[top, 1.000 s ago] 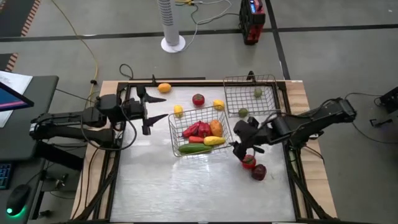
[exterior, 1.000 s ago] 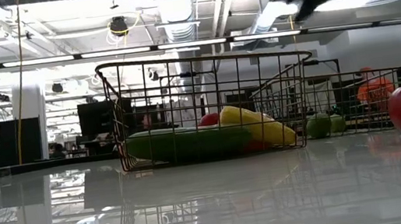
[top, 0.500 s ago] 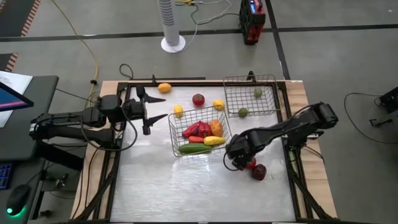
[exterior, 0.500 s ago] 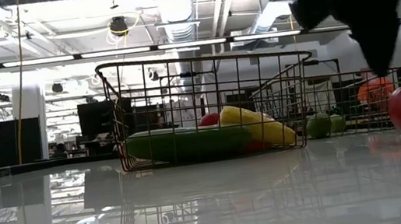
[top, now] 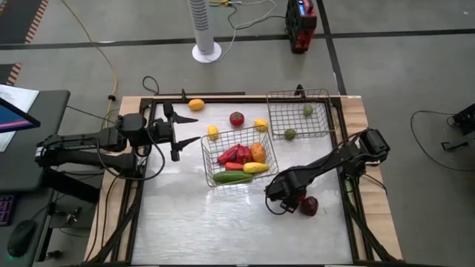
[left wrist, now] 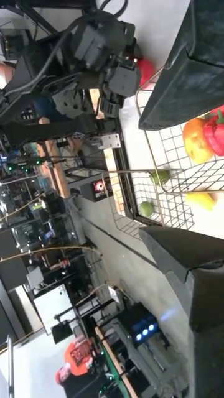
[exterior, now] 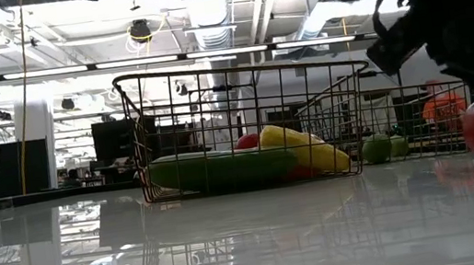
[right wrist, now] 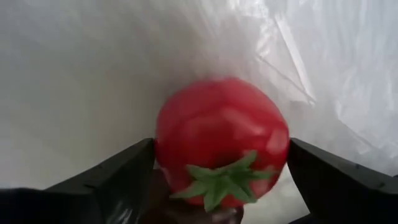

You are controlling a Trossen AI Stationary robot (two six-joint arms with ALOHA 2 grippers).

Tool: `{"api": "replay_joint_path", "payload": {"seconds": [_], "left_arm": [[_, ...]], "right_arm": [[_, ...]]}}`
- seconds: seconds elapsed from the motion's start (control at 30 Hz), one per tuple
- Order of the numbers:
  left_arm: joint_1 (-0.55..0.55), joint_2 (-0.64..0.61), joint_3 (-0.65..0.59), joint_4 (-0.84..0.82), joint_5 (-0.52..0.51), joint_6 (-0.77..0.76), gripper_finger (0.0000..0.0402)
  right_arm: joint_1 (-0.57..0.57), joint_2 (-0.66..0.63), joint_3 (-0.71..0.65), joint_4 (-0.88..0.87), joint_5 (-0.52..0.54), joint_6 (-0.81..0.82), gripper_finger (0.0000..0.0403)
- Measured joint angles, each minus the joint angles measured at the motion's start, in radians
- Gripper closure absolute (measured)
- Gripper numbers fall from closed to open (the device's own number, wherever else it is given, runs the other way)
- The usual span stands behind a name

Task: Sort produce into baskets
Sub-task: Put the red tomato into the right wire basket

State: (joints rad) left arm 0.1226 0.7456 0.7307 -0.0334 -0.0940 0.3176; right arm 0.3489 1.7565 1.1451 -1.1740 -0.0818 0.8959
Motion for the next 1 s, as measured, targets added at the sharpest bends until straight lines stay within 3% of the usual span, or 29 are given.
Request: {"api": "replay_joint_path", "payload": {"seconds": [0.23,0.67,0.87,1.0], "left_arm": [[0.000,0.000,0.000,-0.003,0.000,0.001,0.0150],[0.000,0.000,0.000,-0.005,0.000,0.014,0.0150],[0.000,0.000,0.000,-0.009,0.000,0.006,0.0150],[0.000,0.000,0.000,-0.009,0.000,0.004,0.0150]], "right_arm": [[-0.019,-0.023,-0.065,0.033,-0.007,-0.016,0.0041],[-0.063,-0.189,-0.071,-0.092,0.139,0.005,0.0052],[-0.127,-0.350,-0.071,-0.104,0.254,0.005,0.0052],[-0.201,-0.452,-0.070,-0.103,0.403,0.020,0.0052]]}}
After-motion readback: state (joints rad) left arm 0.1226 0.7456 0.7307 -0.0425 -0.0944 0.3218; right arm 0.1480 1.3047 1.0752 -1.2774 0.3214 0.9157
